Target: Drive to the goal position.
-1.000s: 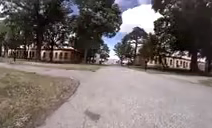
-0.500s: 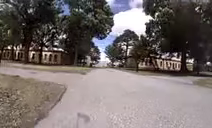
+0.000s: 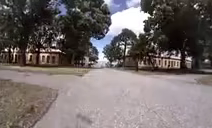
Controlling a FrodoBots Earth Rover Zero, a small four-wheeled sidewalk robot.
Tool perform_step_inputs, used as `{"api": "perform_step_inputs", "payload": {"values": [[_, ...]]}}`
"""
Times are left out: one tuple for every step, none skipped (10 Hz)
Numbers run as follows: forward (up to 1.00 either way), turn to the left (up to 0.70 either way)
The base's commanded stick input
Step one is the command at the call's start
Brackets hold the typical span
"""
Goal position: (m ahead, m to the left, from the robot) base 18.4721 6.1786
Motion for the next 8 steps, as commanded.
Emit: {"api": "perform_step_inputs", "payload": {"values": [[0.70, 0.00], [0.70, 0.00], [0.70, 0.00], [0.70, 0.00], [0.70, 0.00], [0.70, 0.00], [0.70, 0.00], [0.70, 0.00]]}}
